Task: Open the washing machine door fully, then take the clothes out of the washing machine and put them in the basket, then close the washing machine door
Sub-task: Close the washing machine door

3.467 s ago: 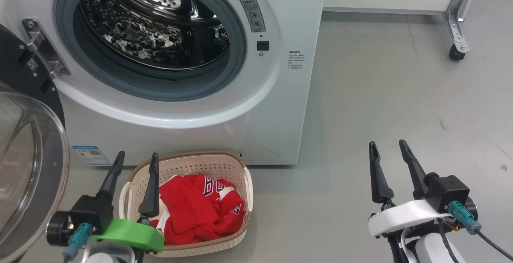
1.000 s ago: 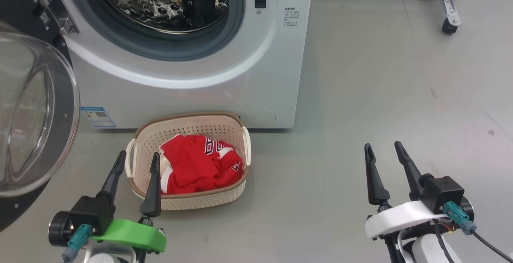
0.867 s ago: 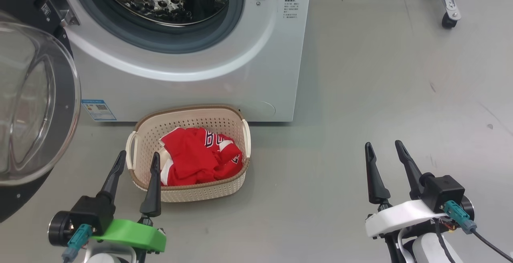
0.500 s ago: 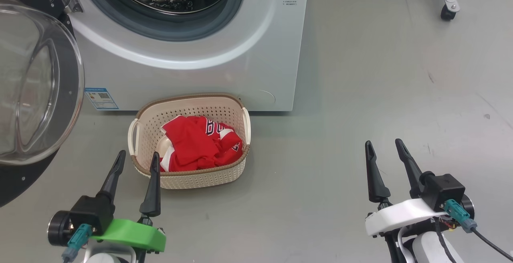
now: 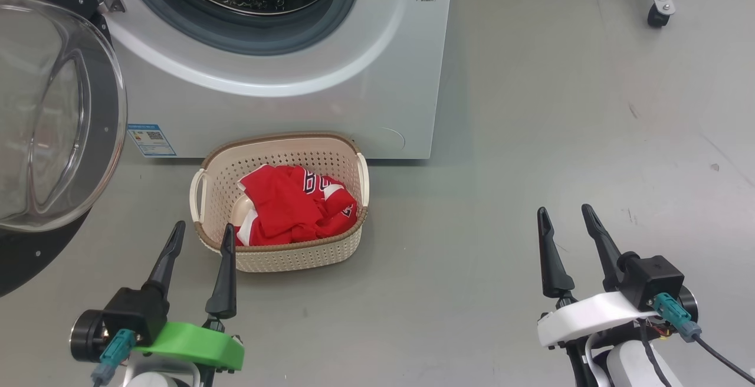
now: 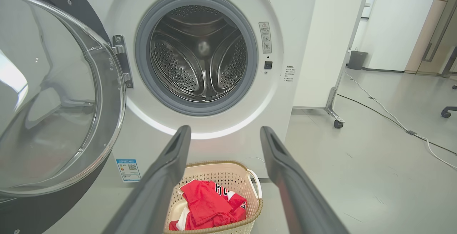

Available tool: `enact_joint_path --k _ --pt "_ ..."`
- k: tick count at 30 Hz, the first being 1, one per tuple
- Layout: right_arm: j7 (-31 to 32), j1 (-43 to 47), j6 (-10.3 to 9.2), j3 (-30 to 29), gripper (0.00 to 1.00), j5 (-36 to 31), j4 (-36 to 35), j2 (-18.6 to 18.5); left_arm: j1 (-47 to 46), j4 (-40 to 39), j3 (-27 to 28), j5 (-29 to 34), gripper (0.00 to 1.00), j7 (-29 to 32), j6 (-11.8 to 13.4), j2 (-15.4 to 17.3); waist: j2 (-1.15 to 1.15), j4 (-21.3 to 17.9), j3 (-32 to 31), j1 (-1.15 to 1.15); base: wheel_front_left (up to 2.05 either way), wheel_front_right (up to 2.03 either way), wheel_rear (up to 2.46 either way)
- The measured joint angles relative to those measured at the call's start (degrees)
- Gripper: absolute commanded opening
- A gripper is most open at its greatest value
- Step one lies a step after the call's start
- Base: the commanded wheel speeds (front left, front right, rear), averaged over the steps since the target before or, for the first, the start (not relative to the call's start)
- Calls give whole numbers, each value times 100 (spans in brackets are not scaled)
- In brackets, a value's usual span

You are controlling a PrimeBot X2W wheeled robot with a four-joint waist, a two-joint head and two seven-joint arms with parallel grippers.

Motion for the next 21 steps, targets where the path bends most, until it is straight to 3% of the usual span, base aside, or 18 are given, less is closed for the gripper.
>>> enact_joint_path --k 21 --pt "0 -46 0 1 100 2 36 0 -1 47 -1 8 100 0 0 0 0 4 -86 0 0 0 0"
